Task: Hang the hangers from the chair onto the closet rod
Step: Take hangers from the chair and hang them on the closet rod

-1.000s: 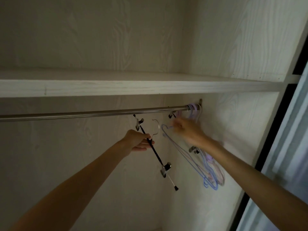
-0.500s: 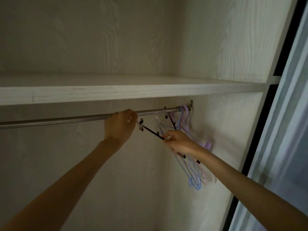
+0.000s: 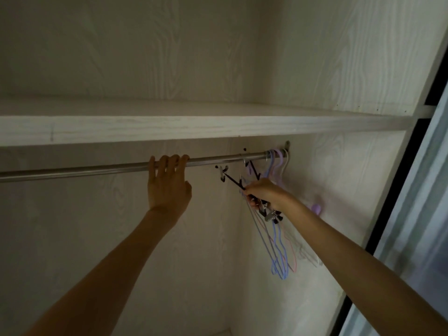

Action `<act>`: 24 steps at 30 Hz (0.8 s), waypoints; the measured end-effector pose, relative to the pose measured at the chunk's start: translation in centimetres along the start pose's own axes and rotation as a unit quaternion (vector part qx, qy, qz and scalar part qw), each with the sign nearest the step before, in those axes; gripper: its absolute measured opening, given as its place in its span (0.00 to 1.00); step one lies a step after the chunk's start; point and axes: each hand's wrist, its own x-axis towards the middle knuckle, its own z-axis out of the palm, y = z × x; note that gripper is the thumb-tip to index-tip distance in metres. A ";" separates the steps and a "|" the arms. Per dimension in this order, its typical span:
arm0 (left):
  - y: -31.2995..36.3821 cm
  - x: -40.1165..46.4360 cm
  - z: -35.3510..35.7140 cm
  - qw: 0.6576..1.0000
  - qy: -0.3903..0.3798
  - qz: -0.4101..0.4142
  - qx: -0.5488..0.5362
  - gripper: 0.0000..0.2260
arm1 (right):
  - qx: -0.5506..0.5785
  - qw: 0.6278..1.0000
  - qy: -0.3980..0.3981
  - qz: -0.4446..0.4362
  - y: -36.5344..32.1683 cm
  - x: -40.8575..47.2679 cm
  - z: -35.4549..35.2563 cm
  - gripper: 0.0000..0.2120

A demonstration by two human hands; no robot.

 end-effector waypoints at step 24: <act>-0.7 -0.2 -1.0 0.999 -0.025 0.025 0.030 0.31 | -0.481 0.738 0.280 -0.382 0.0 3.5 -5.1 0.19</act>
